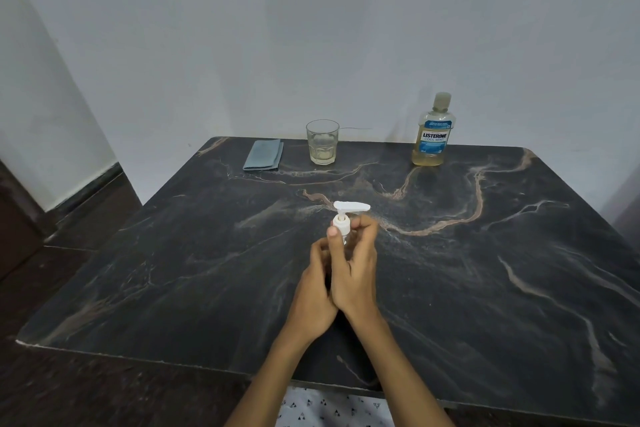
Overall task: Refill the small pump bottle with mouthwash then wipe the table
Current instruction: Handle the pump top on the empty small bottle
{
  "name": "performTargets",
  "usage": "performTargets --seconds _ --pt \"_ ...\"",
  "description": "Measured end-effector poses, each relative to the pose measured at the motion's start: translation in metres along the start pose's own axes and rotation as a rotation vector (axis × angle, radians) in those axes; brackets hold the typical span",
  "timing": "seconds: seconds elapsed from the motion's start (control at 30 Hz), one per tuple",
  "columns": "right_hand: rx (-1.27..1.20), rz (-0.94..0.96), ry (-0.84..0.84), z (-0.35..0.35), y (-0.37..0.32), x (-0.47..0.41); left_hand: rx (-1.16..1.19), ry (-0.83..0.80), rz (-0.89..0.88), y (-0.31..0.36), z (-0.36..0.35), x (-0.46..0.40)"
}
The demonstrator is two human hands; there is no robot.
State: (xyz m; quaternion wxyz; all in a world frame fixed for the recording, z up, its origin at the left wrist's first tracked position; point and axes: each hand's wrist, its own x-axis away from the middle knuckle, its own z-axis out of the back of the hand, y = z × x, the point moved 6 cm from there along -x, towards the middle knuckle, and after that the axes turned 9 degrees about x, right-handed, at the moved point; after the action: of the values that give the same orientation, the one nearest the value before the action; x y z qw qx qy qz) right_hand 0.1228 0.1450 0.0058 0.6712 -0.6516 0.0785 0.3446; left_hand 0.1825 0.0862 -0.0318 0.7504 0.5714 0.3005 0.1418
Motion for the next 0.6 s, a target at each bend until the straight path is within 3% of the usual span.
performTargets --seconds 0.6 --pt "0.095 0.000 0.033 0.0014 -0.0051 0.0005 -0.029 -0.022 0.013 -0.0004 -0.0013 0.0004"
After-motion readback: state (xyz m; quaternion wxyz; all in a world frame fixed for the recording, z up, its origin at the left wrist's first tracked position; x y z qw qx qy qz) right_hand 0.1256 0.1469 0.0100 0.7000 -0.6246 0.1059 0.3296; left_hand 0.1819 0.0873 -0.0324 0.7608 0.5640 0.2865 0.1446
